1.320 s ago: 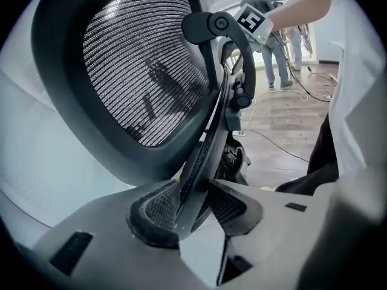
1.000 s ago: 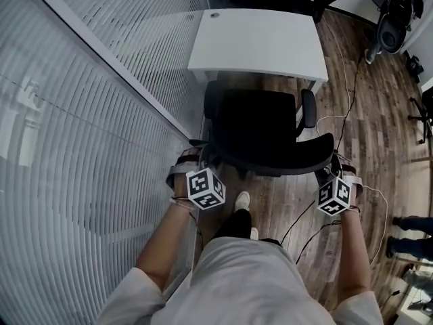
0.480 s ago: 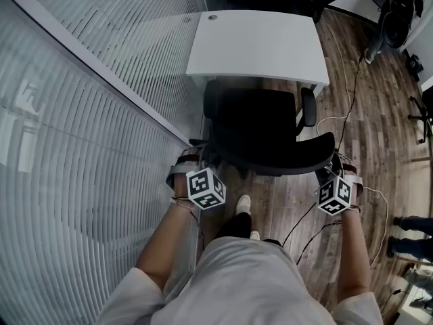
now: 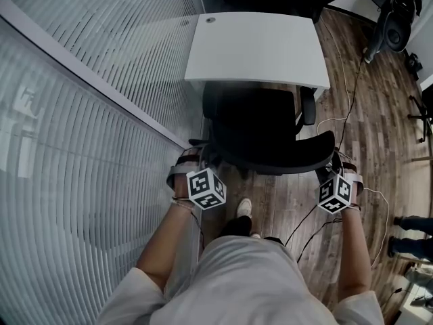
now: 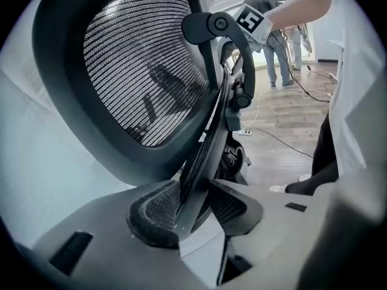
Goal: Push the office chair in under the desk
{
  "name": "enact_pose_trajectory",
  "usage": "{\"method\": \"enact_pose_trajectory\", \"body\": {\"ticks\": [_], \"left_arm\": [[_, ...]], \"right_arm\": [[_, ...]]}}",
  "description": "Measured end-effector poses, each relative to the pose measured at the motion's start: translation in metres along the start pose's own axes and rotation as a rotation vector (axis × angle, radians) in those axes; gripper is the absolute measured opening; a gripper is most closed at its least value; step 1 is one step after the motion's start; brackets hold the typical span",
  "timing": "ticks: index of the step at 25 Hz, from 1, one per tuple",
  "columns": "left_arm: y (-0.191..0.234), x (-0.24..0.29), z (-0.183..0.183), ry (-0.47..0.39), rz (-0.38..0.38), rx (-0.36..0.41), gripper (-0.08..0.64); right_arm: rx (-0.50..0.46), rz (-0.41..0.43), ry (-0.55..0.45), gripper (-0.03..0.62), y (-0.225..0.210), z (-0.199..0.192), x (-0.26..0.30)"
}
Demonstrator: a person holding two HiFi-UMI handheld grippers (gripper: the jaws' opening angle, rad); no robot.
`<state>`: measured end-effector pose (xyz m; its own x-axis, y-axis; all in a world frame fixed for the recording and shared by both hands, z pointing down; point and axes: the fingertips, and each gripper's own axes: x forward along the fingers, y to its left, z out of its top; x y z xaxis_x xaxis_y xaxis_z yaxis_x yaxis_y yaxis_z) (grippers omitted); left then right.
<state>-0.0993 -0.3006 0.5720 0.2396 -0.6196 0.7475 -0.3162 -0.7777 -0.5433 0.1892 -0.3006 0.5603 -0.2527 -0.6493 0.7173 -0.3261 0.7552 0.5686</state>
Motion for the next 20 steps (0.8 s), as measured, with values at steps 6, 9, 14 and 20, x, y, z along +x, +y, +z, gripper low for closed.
{"method": "enact_pose_trajectory", "body": {"ticks": [6, 9, 14, 20], "left_arm": [[0.016, 0.012, -0.002, -0.003, -0.001, 0.004, 0.163], [0.028, 0.018, -0.005, -0.007, 0.004, 0.005, 0.163], [0.037, 0.025, -0.007, -0.011, 0.009, 0.008, 0.163], [0.050, 0.034, -0.006, -0.003, 0.007, 0.004, 0.163]], "right_arm": [[0.005, -0.002, 0.004, 0.167, -0.012, 0.005, 0.014], [0.007, -0.005, 0.009, 0.167, -0.020, 0.011, 0.022], [0.009, -0.020, 0.012, 0.167, -0.027, 0.015, 0.029], [0.022, -0.021, 0.034, 0.169, -0.039, 0.017, 0.040]]}}
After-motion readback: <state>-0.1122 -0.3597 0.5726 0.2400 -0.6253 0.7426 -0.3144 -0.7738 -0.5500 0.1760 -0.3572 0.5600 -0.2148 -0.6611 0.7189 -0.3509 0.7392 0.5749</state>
